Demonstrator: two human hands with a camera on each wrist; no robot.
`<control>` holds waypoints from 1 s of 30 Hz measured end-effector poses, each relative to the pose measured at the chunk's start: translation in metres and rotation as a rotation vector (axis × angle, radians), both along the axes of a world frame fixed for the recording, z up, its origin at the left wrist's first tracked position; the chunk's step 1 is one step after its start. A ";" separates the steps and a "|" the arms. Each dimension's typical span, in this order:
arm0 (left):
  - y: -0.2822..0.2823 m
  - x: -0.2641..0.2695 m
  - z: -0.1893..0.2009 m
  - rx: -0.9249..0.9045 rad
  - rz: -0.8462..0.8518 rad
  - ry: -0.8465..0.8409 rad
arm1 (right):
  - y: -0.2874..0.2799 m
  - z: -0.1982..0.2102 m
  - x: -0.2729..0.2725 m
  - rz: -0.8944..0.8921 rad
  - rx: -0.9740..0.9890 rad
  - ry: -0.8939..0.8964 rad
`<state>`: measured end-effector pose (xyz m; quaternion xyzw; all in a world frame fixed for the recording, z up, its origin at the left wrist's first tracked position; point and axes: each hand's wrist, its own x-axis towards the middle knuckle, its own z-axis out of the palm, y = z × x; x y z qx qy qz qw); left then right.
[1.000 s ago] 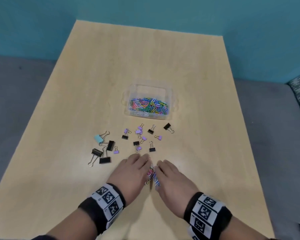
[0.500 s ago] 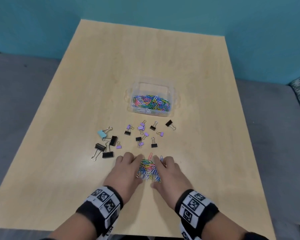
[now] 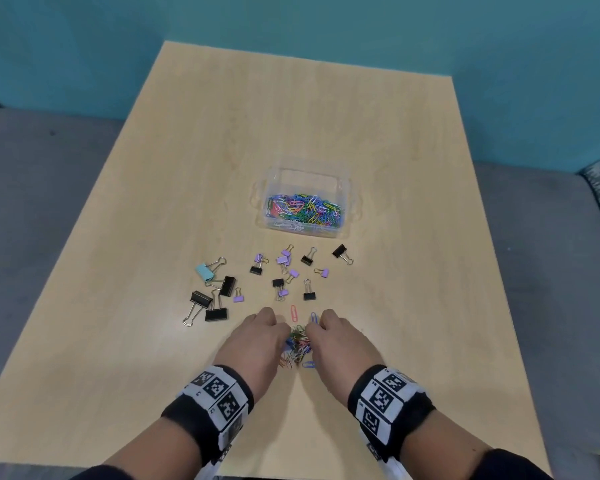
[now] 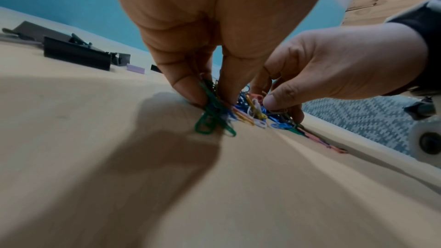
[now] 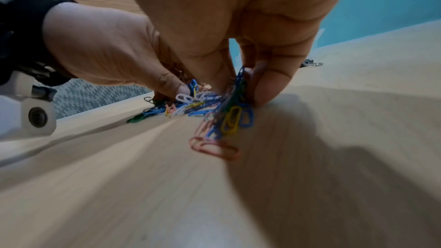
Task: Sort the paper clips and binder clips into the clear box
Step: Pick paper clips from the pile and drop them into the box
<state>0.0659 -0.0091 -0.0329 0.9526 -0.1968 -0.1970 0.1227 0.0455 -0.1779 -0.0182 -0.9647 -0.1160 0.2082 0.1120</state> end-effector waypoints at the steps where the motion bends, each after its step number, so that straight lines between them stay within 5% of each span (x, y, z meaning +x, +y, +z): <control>1: 0.002 0.000 0.001 0.005 -0.004 0.002 | 0.000 0.005 0.001 0.008 -0.005 0.022; 17: 0.008 0.008 0.020 -0.202 0.112 0.112 | -0.021 0.018 0.013 -0.091 0.149 0.130; 25: 0.020 0.034 0.066 -0.493 0.178 0.184 | -0.039 0.043 0.032 -0.287 0.625 0.199; 30: 0.006 0.095 0.103 -0.770 0.427 0.151 | -0.043 0.080 0.093 -0.472 0.924 0.122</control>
